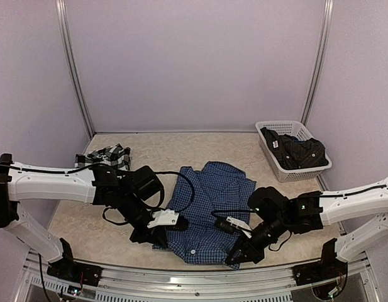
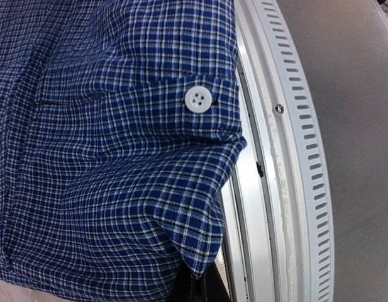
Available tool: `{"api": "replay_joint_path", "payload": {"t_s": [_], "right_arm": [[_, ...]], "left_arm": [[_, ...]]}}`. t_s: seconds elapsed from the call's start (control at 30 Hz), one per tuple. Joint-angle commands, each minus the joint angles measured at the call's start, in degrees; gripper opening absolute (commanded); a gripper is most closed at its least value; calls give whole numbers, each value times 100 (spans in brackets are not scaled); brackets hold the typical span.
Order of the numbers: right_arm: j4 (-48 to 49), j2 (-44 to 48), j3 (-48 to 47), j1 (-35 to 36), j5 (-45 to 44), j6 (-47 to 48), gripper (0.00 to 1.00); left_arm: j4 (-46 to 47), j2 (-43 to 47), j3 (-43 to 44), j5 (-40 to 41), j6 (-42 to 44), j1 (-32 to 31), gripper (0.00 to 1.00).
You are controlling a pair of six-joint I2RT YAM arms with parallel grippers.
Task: Fold and stack the long sleeve shirts
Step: Pick up the 2/3-rectangle-folded shirt from the center of the board, then fold the 2/3-rectangle-folded shirt at the center of the board.
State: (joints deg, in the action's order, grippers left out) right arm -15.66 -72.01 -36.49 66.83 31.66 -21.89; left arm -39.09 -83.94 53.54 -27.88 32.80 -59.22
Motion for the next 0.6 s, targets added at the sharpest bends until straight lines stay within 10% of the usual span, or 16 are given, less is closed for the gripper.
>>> {"api": "replay_joint_path", "payload": {"t_s": [0.0,0.17,0.57], "right_arm": [[545,444,106,-424,764,-295,0],[683,583,148,-1314,1464,-536,0],[138,-780,-1086,-3263,2842,-151,0]], "left_arm": [[-529,-55,753,-965,-101,200,0],[-1260,-422,1439,-2272,223,1080,0],[-1085,-2089,3261,-2470,-1323,2265,0]]}}
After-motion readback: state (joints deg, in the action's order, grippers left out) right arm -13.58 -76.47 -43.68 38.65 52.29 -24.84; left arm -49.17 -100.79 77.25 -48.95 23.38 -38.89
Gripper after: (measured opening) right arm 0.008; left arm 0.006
